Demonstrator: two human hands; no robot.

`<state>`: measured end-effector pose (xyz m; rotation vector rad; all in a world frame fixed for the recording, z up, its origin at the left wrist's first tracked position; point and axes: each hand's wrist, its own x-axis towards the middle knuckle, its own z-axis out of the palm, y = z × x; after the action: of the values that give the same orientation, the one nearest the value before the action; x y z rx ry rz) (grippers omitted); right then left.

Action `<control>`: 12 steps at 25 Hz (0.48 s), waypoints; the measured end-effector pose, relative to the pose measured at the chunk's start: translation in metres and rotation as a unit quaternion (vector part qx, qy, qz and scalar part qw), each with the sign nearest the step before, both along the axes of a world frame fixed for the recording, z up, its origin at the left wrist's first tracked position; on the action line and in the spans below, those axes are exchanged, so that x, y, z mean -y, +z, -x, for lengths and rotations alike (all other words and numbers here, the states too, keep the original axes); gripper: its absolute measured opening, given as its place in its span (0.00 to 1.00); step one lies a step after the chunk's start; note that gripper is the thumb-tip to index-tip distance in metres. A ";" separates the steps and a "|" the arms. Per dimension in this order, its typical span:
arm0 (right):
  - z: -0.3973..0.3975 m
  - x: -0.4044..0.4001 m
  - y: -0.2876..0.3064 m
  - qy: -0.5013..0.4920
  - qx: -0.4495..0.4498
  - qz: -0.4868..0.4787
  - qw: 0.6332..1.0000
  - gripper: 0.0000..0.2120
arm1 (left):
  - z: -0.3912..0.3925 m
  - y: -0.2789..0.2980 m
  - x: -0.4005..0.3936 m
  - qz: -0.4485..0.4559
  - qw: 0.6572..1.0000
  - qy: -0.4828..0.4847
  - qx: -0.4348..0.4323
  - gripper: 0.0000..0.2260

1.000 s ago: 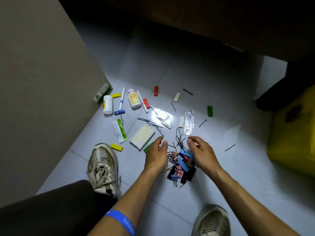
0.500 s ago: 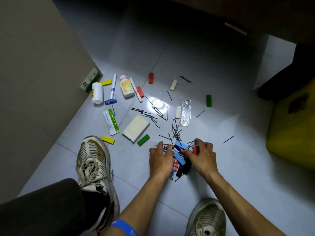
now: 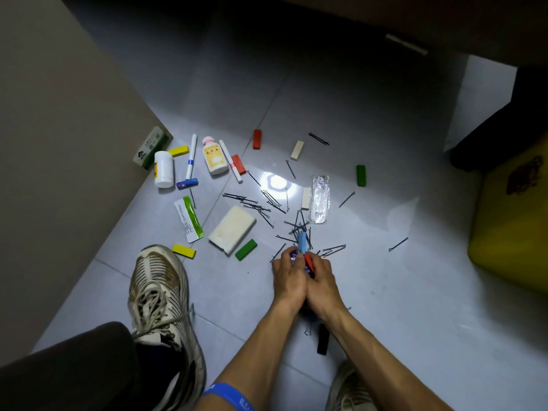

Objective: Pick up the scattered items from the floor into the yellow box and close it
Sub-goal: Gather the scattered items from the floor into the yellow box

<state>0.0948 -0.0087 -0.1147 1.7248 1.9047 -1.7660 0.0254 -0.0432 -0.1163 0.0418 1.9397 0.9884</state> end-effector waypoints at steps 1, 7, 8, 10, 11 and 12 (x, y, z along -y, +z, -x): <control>0.001 0.001 -0.001 -0.020 -0.016 0.011 1.000 0.14 | -0.001 -0.001 -0.002 -0.003 1.000 0.008 0.003 0.13; 0.005 -0.007 0.014 -0.050 -0.096 0.020 0.994 0.11 | -0.002 0.018 -0.010 -0.029 0.999 0.040 0.019 0.17; 0.006 -0.010 0.022 -0.053 -0.102 0.015 0.993 0.13 | -0.002 0.028 -0.015 -0.038 0.998 0.041 0.013 0.17; 0.006 -0.022 0.045 -0.071 -0.127 0.007 0.989 0.16 | -0.002 0.055 -0.028 -0.065 0.997 0.036 0.002 0.15; 0.006 -0.028 0.059 -0.086 -0.145 0.004 0.986 0.17 | -0.002 0.070 -0.037 -0.079 0.996 0.028 -0.008 0.15; 0.003 -0.034 0.074 -0.099 -0.161 0.000 0.982 0.18 | -0.004 0.086 -0.045 -0.090 0.996 0.015 -0.023 0.15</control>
<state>0.0913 0.0252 -0.0411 1.7745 1.8954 -2.2376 0.0291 0.0014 -0.0303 0.1395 1.8933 1.1901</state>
